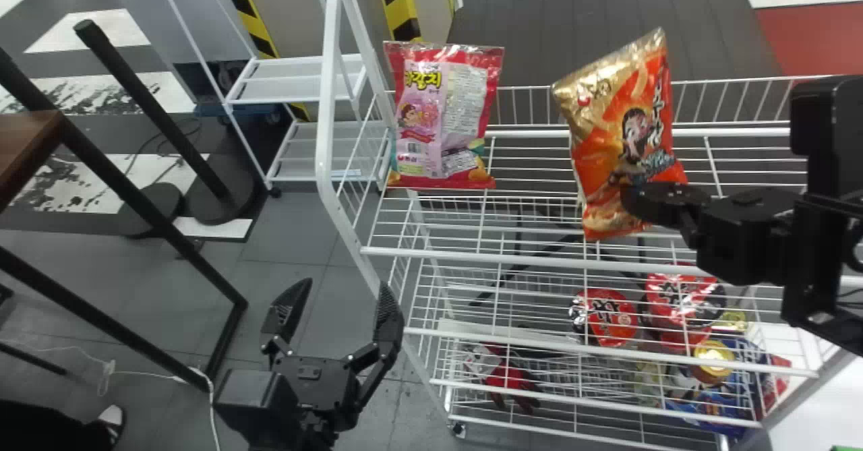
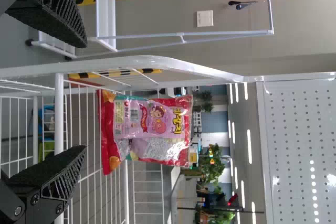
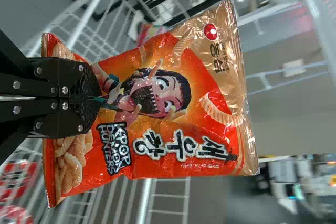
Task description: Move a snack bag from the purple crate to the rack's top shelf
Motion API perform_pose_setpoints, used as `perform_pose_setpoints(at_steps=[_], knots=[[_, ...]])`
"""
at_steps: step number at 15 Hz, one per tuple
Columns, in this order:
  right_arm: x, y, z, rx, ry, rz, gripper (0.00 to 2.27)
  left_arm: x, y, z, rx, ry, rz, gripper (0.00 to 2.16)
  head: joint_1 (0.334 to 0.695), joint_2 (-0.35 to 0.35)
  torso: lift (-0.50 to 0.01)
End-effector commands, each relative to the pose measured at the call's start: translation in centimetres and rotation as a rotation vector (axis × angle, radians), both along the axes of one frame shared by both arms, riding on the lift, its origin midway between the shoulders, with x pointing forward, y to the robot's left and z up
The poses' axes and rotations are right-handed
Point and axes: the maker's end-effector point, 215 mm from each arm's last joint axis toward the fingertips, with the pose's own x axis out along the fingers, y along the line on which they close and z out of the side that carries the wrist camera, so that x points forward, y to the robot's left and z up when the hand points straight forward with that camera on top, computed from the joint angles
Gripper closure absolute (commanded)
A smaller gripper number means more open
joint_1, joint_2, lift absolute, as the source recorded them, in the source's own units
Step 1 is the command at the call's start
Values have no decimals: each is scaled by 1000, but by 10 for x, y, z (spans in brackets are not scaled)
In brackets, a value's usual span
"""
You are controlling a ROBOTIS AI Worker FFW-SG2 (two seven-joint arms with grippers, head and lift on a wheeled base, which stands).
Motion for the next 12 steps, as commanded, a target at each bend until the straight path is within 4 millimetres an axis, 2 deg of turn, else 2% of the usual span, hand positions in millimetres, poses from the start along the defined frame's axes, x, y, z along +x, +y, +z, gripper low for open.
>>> perform_pose_setpoints(at_steps=[1, 4, 7, 9, 12], knots=[[4, 11, 4, 41, -53, 10, 1717, 1, 0, -4, -1, 6, 0, 134, 695, 273, 0], [11, 27, 18, 133, -195, 4, 1717, 2, -1, -7, -2, 8, -2, 134, 695, 288, 0], [18, 50, 16, 202, -310, -18, 1717, 3, 0, -10, -2, 13, 1, 134, 695, 302, 0], [23, 68, 9, 228, -361, -27, 1717, 3, 3, -12, -1, 11, 6, 134, 695, 316, 0], [36, 68, -14, 232, -426, -54, 1717, 2, 10, -7, 0, -20, 15, 134, 695, 349, 0]])
